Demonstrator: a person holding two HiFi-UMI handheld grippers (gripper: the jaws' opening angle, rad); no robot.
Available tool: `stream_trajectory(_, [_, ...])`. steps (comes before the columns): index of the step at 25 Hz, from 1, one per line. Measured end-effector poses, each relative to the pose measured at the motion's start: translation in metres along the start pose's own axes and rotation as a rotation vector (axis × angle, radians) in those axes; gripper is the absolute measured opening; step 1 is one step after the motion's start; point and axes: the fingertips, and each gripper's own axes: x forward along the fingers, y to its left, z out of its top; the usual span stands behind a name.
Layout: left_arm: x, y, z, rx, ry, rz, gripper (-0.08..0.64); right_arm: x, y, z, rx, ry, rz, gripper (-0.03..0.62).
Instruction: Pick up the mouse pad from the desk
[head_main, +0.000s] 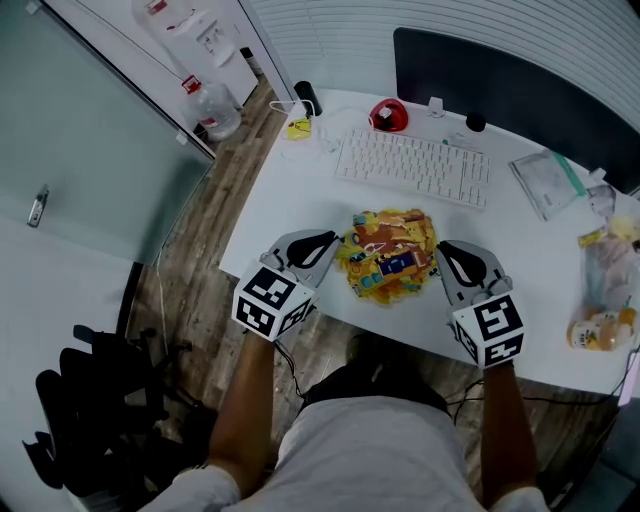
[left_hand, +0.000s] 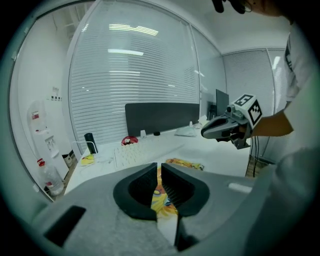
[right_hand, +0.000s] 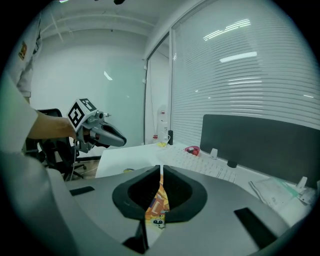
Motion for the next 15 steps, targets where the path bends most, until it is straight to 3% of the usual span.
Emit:
stream_trajectory(3, [0.008, 0.004, -0.010, 0.004, 0.044, -0.029, 0.023, 0.005, 0.000, -0.007, 0.006, 0.029, -0.001, 0.014])
stream_trajectory(6, [0.015, 0.004, -0.021, 0.013, 0.093, -0.069, 0.123, 0.010, 0.001, -0.014, 0.014, 0.057, 0.004, 0.015])
stream_trajectory(15, [0.033, 0.003, -0.051, 0.047, 0.216, -0.155, 0.222, 0.022, -0.001, -0.038, 0.042, 0.131, -0.002, 0.021])
